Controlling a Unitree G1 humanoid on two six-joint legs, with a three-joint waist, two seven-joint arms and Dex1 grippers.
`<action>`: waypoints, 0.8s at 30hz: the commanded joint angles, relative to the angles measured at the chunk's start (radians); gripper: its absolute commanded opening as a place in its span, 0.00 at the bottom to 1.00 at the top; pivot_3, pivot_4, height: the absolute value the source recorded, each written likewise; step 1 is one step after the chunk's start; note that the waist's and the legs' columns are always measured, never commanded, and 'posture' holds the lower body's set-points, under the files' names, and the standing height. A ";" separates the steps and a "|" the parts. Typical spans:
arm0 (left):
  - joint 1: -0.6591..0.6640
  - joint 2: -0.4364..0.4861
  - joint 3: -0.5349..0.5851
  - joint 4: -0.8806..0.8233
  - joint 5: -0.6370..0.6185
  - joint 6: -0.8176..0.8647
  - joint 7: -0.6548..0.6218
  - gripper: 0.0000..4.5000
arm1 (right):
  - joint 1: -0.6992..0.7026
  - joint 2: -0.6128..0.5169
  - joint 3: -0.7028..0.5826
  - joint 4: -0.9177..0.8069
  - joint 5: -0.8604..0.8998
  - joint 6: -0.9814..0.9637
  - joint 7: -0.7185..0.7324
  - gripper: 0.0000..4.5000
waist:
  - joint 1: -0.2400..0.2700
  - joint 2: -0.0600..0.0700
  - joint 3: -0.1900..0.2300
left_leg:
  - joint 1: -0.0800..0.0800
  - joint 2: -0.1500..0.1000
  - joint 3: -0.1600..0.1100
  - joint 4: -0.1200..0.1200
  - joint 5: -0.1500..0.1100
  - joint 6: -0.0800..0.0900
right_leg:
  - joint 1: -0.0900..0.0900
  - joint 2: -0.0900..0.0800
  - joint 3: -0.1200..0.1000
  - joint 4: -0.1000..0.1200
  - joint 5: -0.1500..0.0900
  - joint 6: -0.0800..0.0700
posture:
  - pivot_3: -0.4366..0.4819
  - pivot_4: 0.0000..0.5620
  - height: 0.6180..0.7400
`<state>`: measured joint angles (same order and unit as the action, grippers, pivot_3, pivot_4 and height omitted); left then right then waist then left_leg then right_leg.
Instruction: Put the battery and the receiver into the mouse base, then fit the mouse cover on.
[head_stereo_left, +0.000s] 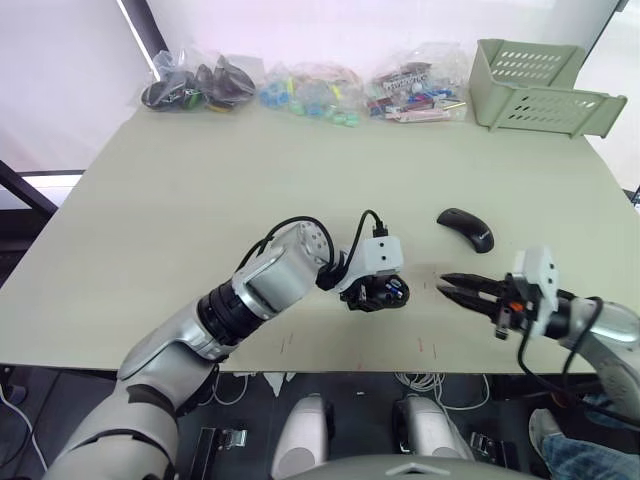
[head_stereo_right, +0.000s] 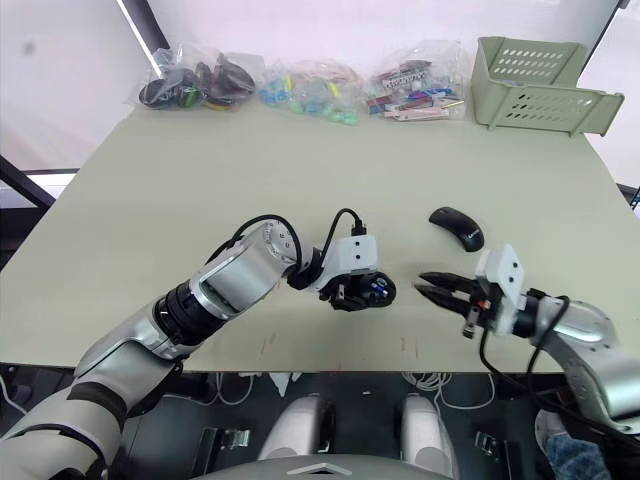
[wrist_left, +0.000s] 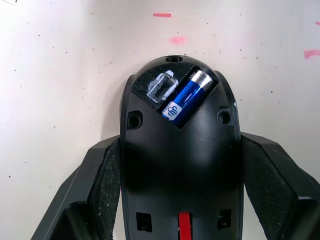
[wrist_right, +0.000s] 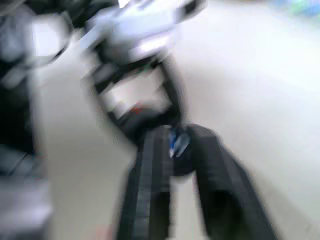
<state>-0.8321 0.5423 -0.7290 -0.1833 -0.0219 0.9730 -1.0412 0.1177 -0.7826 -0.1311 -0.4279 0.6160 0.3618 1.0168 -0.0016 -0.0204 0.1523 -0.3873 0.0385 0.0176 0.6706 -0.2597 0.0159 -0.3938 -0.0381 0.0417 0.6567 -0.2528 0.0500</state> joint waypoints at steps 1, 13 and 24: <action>0.019 0.005 -0.025 0.022 0.004 -0.002 -0.008 0.65 | 0.039 -0.071 -0.131 -0.036 0.039 -0.029 0.094 0.47 | 0.000 0.000 0.000 | 0.000 0.000 0.000 0.000 0.000 0.000 | 0.000 0.000 0.000 0.000 0.000 0.000 | 0.48 0.27 1.00; 0.018 -0.001 0.002 0.057 0.012 -0.063 -0.011 0.76 | 0.181 -0.158 -0.400 -0.101 0.125 0.052 0.158 1.00 | 0.004 -0.002 0.002 | -0.001 0.000 0.000 0.000 0.000 0.000 | 0.000 0.000 0.001 -0.001 0.000 0.000 | 0.48 0.27 1.00; 0.114 0.098 0.324 -0.105 -0.175 -0.104 -0.057 0.99 | 0.184 -0.116 -0.393 -0.133 0.143 0.081 0.104 1.00 | -0.003 -0.004 0.007 | -0.014 0.001 -0.001 -0.001 0.000 0.000 | -0.014 0.002 0.000 0.001 0.002 0.002 | 0.48 0.27 1.00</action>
<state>-0.7283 0.6137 -0.4982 -0.2228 -0.1471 0.8856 -1.0856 0.3065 -0.9011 -0.4921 -0.5351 0.7369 0.4369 1.1275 -0.0046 -0.0243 0.1589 -0.4019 0.0395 0.0166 0.6697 -0.2597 0.0159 -0.4079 -0.0366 0.0422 0.6573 -0.2502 0.0513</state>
